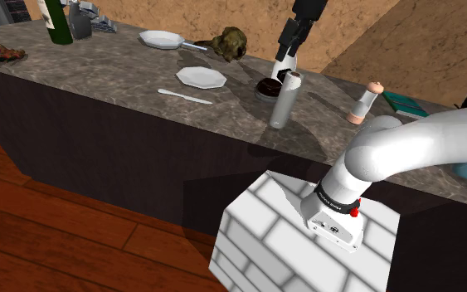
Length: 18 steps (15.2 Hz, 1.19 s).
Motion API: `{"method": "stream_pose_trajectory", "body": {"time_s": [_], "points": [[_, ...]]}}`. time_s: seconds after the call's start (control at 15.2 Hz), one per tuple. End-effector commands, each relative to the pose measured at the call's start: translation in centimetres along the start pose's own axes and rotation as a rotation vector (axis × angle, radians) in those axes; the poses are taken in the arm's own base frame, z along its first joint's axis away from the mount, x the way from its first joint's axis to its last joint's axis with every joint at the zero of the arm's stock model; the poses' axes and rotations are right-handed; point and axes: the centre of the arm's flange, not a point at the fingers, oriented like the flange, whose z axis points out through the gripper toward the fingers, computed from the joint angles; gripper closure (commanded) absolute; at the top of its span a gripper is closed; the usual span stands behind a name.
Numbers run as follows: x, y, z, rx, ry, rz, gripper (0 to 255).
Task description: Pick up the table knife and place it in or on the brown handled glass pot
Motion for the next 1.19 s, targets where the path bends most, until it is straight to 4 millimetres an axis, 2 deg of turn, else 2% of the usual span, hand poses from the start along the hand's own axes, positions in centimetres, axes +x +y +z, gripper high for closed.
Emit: {"method": "stream_pose_trajectory", "body": {"time_s": [0.0, 1.12], "points": [[0.0, 0.0, 0.0, 0.000, 0.000, 0.000, 0], [16.4, -1.1, 14.5, -0.001, 0.042, -0.175, 0]]}}
